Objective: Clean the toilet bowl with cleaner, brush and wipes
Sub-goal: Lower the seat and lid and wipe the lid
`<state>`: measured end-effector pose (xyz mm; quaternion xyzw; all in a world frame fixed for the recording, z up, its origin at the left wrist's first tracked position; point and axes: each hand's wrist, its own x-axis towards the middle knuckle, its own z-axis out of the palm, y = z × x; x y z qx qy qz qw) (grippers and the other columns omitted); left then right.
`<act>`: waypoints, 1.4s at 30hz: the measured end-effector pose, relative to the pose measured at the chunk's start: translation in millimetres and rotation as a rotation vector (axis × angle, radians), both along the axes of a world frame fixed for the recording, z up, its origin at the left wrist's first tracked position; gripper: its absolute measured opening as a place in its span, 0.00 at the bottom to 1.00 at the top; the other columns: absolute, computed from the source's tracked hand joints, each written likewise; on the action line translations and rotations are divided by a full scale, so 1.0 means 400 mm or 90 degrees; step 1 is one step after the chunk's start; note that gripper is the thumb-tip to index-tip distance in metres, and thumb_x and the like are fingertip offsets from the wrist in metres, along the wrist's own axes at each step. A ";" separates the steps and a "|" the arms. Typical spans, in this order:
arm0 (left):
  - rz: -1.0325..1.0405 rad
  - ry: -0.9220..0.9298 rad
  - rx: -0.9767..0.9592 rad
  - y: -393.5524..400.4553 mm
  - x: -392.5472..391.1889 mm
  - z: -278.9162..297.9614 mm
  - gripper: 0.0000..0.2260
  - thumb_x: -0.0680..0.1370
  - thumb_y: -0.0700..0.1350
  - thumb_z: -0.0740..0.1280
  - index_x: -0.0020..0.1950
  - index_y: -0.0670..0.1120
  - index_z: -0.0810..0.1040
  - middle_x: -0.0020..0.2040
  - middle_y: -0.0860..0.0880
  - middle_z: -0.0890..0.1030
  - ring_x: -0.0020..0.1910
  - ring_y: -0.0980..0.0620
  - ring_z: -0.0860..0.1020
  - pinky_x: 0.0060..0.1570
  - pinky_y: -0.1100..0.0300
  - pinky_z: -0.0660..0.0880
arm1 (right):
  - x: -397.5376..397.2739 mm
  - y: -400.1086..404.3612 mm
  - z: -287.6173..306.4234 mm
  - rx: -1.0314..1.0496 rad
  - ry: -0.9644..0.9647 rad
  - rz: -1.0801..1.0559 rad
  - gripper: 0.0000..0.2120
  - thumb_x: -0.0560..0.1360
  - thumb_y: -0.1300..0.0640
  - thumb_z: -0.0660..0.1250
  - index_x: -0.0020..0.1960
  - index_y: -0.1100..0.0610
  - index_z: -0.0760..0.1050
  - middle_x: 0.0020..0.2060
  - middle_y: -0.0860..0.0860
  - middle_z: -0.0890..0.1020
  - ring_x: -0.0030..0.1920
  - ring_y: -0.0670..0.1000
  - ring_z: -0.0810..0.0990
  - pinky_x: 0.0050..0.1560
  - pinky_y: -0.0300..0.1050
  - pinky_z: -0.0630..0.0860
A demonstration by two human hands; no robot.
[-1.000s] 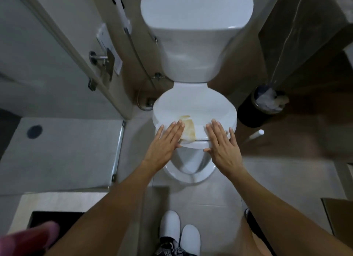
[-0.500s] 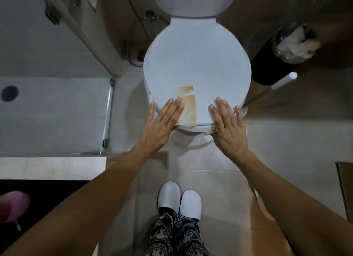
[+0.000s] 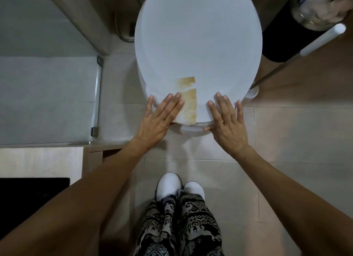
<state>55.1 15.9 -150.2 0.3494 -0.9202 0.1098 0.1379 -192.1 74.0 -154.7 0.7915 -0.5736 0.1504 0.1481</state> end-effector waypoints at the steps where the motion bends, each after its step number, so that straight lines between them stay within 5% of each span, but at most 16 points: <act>1: -0.004 -0.003 -0.004 0.000 0.001 -0.010 0.41 0.71 0.31 0.61 0.78 0.44 0.40 0.78 0.48 0.38 0.77 0.51 0.43 0.72 0.40 0.46 | 0.002 0.002 -0.013 -0.007 -0.003 -0.003 0.32 0.83 0.48 0.54 0.79 0.56 0.42 0.73 0.59 0.58 0.78 0.55 0.48 0.75 0.57 0.45; 10: 0.030 -0.054 0.015 0.018 -0.009 -0.053 0.45 0.69 0.30 0.63 0.77 0.43 0.38 0.77 0.47 0.36 0.77 0.50 0.40 0.72 0.42 0.44 | 0.009 0.019 -0.063 0.018 0.028 -0.051 0.45 0.76 0.55 0.68 0.78 0.57 0.39 0.78 0.56 0.45 0.78 0.52 0.42 0.76 0.57 0.41; 15: 0.051 -0.075 0.063 0.026 -0.011 -0.044 0.45 0.70 0.30 0.62 0.77 0.44 0.36 0.77 0.48 0.34 0.76 0.51 0.38 0.72 0.43 0.42 | 0.002 0.025 -0.043 0.122 0.001 -0.033 0.39 0.79 0.49 0.59 0.78 0.53 0.37 0.77 0.49 0.37 0.77 0.49 0.39 0.75 0.55 0.40; 20: 0.051 -0.084 0.132 0.024 -0.014 0.004 0.40 0.72 0.32 0.55 0.77 0.48 0.37 0.78 0.52 0.39 0.76 0.53 0.39 0.72 0.44 0.42 | -0.001 0.031 0.005 0.210 -0.030 -0.042 0.30 0.82 0.49 0.52 0.79 0.52 0.41 0.78 0.50 0.48 0.78 0.49 0.44 0.75 0.55 0.44; 25: 0.061 -0.091 0.173 0.012 -0.024 0.052 0.44 0.67 0.29 0.65 0.78 0.47 0.48 0.78 0.51 0.54 0.76 0.51 0.52 0.72 0.45 0.44 | 0.011 0.036 0.057 0.280 -0.049 -0.067 0.27 0.82 0.48 0.49 0.79 0.54 0.48 0.78 0.51 0.53 0.77 0.51 0.51 0.74 0.55 0.51; 30: 0.099 -0.109 0.206 0.004 -0.053 0.091 0.35 0.73 0.32 0.65 0.77 0.45 0.55 0.76 0.48 0.60 0.75 0.50 0.59 0.72 0.45 0.47 | 0.023 0.032 0.111 0.366 -0.095 -0.087 0.25 0.83 0.51 0.51 0.78 0.54 0.53 0.77 0.51 0.56 0.76 0.53 0.56 0.72 0.54 0.58; 36: 0.124 -0.257 0.303 -0.038 -0.100 0.209 0.23 0.84 0.40 0.49 0.78 0.44 0.47 0.79 0.47 0.51 0.77 0.51 0.52 0.71 0.44 0.34 | 0.028 -0.007 0.227 0.504 -0.120 -0.126 0.26 0.83 0.52 0.53 0.78 0.58 0.53 0.77 0.54 0.56 0.76 0.54 0.57 0.73 0.52 0.58; 39: 0.171 -0.215 0.362 -0.065 -0.121 0.279 0.21 0.83 0.39 0.52 0.76 0.44 0.57 0.75 0.46 0.62 0.74 0.50 0.60 0.72 0.45 0.37 | 0.018 -0.042 0.292 0.581 -0.100 -0.183 0.28 0.83 0.52 0.52 0.78 0.59 0.49 0.78 0.54 0.52 0.77 0.54 0.52 0.75 0.51 0.55; 42: 0.256 -0.124 0.414 -0.088 -0.146 0.351 0.16 0.80 0.35 0.55 0.66 0.44 0.71 0.62 0.47 0.77 0.65 0.50 0.72 0.73 0.46 0.41 | 0.016 -0.079 0.365 0.649 -0.084 -0.208 0.28 0.83 0.51 0.53 0.78 0.58 0.49 0.78 0.55 0.51 0.77 0.54 0.51 0.75 0.52 0.55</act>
